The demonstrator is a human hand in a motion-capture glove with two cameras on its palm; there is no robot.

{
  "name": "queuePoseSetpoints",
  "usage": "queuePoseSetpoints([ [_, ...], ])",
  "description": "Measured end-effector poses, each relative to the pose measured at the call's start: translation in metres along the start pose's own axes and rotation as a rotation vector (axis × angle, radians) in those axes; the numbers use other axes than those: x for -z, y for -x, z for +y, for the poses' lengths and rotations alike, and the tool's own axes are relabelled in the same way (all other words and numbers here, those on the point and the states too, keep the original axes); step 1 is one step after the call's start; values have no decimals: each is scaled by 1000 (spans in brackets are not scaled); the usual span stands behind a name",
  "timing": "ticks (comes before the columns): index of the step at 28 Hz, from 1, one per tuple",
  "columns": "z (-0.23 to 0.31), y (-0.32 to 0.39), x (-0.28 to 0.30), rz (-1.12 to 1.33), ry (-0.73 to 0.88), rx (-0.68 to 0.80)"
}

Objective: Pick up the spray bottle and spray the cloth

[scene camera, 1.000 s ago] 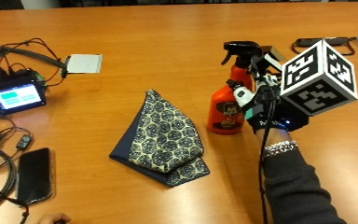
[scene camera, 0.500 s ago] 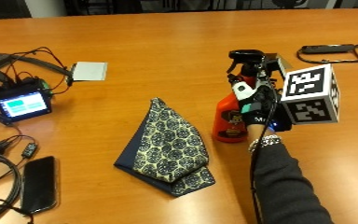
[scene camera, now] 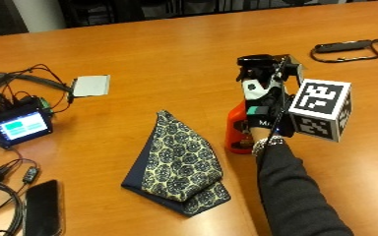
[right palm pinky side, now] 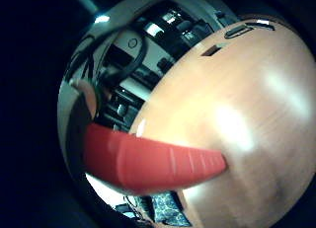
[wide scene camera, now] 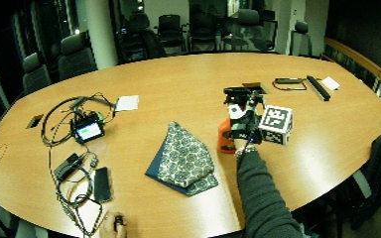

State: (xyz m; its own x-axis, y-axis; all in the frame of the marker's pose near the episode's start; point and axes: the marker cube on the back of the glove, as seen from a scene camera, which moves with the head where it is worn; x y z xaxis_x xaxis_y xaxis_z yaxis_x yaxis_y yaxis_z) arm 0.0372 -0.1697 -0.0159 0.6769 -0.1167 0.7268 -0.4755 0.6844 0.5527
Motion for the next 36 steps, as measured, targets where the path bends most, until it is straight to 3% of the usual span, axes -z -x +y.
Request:
queuePoseSetpoints([
  [10,2,4,9,81,-216,131],
  [21,-6,5,15,146,-175,207],
  [36,-22,47,15,486,-11,736],
])
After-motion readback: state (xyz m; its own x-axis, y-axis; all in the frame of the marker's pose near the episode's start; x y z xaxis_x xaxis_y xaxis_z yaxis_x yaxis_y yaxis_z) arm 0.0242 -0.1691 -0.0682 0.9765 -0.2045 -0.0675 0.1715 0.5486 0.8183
